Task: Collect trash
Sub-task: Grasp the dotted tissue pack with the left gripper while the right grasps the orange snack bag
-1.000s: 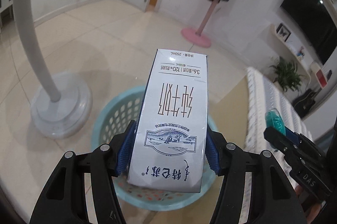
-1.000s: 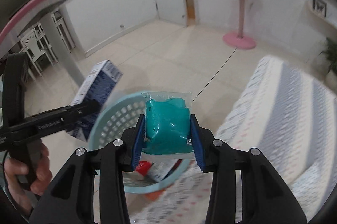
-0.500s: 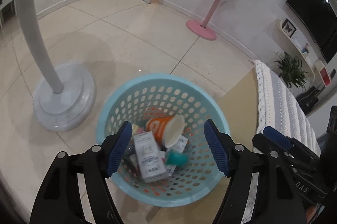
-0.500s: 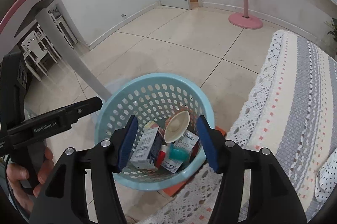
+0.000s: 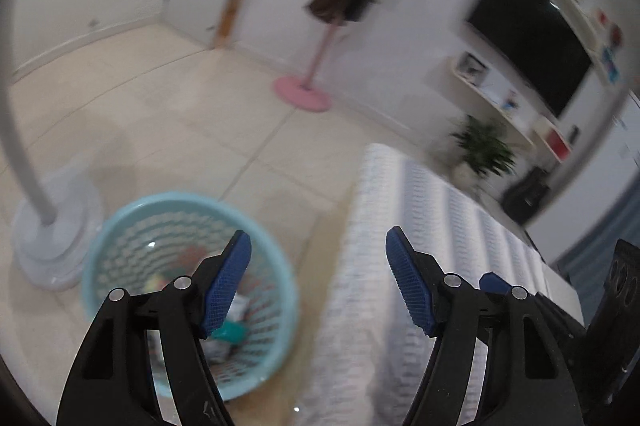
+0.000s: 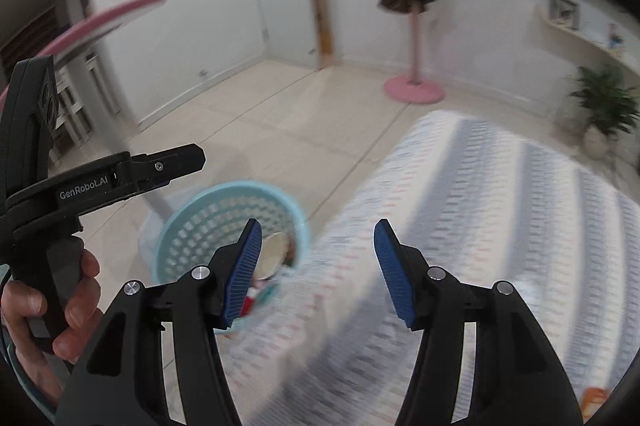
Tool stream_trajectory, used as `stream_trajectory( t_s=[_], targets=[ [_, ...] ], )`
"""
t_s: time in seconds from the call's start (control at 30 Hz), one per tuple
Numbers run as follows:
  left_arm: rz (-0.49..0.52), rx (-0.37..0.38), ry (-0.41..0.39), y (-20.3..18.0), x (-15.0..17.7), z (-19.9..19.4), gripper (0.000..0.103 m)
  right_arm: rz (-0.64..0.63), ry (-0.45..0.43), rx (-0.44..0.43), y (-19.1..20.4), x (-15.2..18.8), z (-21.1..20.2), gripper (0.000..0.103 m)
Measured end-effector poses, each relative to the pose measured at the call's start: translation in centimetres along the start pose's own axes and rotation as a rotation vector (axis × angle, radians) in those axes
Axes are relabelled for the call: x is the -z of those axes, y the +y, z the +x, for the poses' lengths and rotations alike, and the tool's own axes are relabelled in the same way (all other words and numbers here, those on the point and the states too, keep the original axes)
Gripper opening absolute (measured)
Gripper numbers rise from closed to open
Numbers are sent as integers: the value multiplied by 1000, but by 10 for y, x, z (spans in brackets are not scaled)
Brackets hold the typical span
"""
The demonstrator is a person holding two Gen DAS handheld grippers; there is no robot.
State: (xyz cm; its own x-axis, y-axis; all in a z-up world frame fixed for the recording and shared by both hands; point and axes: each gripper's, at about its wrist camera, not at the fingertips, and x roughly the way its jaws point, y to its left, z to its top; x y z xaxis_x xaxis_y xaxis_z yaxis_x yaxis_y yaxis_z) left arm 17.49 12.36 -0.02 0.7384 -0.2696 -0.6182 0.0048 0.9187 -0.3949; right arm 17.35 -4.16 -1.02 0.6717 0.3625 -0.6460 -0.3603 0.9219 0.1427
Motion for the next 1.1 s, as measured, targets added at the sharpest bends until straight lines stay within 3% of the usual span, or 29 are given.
stream_trajectory(
  t_s=[0.2,0.37,0.5,0.7,0.87,1.1],
  targets=[
    [185,55,11,-89,20,26,69,89,-63,140,-80,24,-66,55],
    [282,83,101,-139,50,71,70,156,-85,287,-142,56,-116,55],
    [375,35,180,-163,78,113,71,249,-62,369,-191,96,-144,55],
    [410,5,276,-169,105,156,70,356,45,429,-240,149,-147,55],
    [427,30,324,-178,117,171,70,400,129,460,-261,184,-140,60],
    [557,4,318,-200,138,169,71,415,187,458,-259,215,-132,71]
  ],
)
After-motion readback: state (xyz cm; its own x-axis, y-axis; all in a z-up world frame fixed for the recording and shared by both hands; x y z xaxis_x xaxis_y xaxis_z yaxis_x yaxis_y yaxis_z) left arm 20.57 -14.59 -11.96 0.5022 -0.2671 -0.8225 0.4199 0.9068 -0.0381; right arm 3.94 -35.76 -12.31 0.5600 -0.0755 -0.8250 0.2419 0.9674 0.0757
